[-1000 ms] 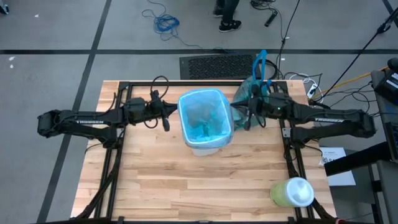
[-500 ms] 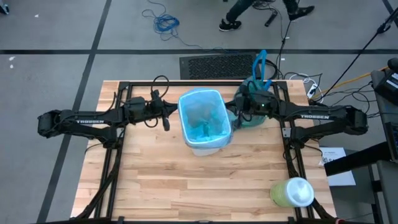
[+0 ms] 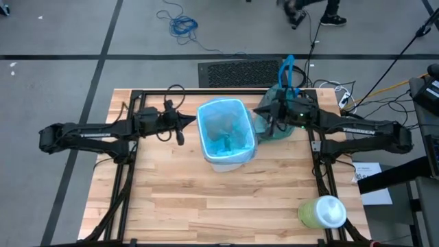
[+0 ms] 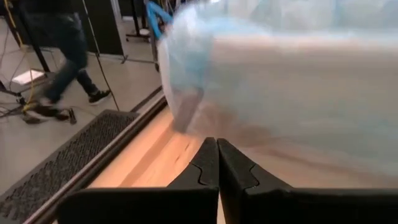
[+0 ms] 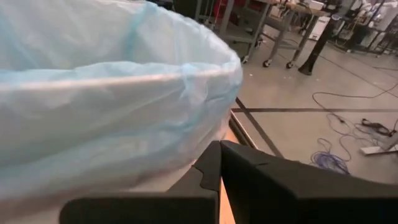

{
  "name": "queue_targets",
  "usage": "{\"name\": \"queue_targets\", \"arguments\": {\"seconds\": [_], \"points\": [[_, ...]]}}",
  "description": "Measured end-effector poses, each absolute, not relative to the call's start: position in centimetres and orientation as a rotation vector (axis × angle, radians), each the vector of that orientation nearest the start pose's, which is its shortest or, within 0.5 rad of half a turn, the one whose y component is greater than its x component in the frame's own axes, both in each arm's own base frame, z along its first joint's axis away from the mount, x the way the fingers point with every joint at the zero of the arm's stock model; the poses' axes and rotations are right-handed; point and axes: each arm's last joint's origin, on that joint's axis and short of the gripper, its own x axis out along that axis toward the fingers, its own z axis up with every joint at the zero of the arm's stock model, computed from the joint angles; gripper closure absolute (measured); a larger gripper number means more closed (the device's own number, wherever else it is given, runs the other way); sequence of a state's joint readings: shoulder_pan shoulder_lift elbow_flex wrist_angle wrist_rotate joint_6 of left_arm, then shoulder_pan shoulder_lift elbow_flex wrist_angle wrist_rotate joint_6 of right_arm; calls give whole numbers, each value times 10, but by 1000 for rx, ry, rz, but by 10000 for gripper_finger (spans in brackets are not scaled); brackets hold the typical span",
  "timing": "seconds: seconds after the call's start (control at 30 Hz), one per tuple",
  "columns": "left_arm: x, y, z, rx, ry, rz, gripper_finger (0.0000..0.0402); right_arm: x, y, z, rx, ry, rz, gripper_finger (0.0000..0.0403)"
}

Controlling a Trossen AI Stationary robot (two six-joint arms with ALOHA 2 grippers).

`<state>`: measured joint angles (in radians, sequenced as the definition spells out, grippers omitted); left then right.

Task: Place trash/remove bag and relplace
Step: Insert a new trash bag into the trash bin, then return to Home Position

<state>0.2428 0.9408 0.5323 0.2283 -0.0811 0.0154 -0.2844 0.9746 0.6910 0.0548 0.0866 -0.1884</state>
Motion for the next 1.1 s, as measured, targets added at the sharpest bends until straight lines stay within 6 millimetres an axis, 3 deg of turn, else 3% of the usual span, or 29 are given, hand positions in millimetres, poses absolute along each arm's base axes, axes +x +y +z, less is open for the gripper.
{"name": "queue_targets", "arguments": {"seconds": [0.3,0.43,0.7,0.87,1.1], "points": [[160,40,275,-3,141,309,402,163,-47,302,-170,293,-278,403],[137,28,270,14,39,249,402,149,-35,286,-168,195,-145,403],[115,16,220,5,-154,243,402,133,-28,224,-132,54,-119,403],[112,15,179,-21,-98,295,402,126,-25,204,-131,-9,-97,403],[112,11,173,23,-45,283,402,118,-23,180,-70,10,-98,403]]}}
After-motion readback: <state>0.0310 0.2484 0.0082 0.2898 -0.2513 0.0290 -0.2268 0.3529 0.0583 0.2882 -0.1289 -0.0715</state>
